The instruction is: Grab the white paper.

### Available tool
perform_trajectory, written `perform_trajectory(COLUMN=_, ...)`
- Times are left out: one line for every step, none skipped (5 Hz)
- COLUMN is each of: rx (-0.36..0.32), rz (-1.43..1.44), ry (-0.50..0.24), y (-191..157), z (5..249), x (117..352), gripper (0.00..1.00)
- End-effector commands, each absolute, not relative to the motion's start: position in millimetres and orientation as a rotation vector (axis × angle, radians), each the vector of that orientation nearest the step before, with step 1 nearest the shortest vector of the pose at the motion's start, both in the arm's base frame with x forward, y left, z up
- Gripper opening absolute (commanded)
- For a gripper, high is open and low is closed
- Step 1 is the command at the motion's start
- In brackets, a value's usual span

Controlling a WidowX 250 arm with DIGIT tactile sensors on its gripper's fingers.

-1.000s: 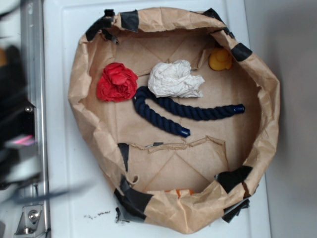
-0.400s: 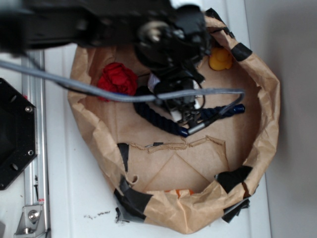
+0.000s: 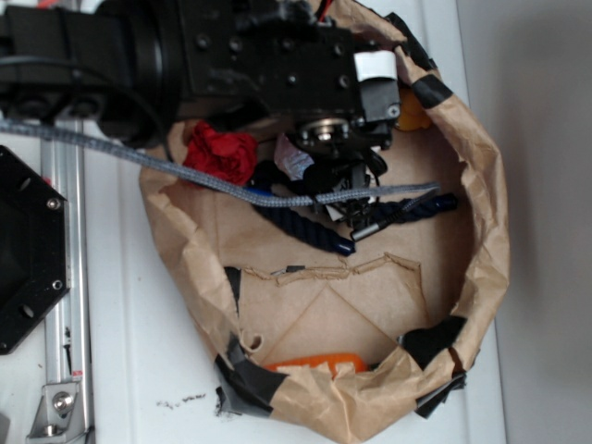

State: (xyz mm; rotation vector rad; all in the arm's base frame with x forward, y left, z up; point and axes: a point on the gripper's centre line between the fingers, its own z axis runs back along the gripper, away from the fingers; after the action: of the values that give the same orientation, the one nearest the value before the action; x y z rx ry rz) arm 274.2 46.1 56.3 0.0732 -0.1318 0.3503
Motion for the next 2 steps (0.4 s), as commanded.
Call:
perform_trajectory(rx=0.056, rz=0.321, ry=-0.091, y=79.4, z=43.7, x=272.8, gripper=0.05)
perform_trajectory(rx=0.049, rz=0.323, ry=-0.085, y=78.6, z=45.2, x=275.6, gripper=0.00)
